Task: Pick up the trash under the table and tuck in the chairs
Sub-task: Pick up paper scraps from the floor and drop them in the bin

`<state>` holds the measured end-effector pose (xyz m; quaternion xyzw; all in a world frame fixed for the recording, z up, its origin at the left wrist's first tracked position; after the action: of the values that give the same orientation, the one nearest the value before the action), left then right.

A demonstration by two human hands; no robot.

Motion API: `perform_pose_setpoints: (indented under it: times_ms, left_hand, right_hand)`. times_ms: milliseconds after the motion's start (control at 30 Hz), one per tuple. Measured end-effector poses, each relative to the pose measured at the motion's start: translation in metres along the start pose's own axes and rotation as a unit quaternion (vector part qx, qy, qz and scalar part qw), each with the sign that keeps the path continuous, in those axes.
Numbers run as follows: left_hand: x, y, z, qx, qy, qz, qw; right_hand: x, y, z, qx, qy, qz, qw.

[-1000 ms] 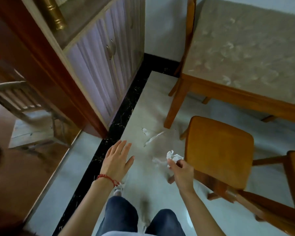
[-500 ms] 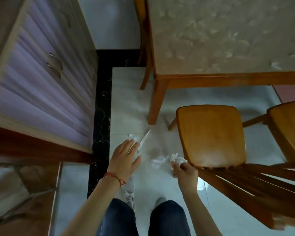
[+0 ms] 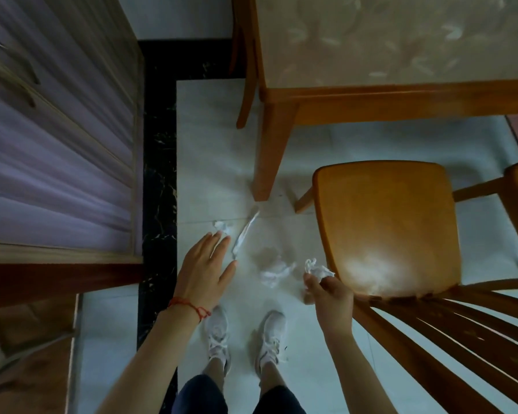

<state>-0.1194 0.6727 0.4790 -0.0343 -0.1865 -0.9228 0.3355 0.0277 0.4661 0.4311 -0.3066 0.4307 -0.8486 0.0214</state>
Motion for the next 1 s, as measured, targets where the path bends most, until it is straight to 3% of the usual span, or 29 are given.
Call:
perform_pose_setpoints:
  times_ms: [500, 833, 1000]
  left_hand:
    - [-0.083, -0.073, -0.206, 0.066, -0.028, 0.030, 0.997]
    - [-0.141, -0.131, -0.364, 0.091, -0.016, 0.037, 0.995]
    - [-0.165, -0.155, -0.436, 0.124, -0.028, 0.060, 0.990]
  right_hand:
    - [-0.138, 0.114, -0.097, 0.035, -0.015, 0.025, 0.999]
    - [-0.246, 0.203, -0.168, 0.022, -0.018, 0.091, 0.995]
    - [-0.296, 0.261, -0.204, 0.013, -0.016, 0.073, 0.997]
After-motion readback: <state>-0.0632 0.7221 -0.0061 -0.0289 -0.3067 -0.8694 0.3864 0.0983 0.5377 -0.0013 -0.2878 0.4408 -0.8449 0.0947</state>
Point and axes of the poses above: each hand's wrist, its own x-axis away from the middle knuckle, its own z-axis out of the back of the hand, y = z × x, the point moved 9 cm from there along -x, towards the middle knuckle
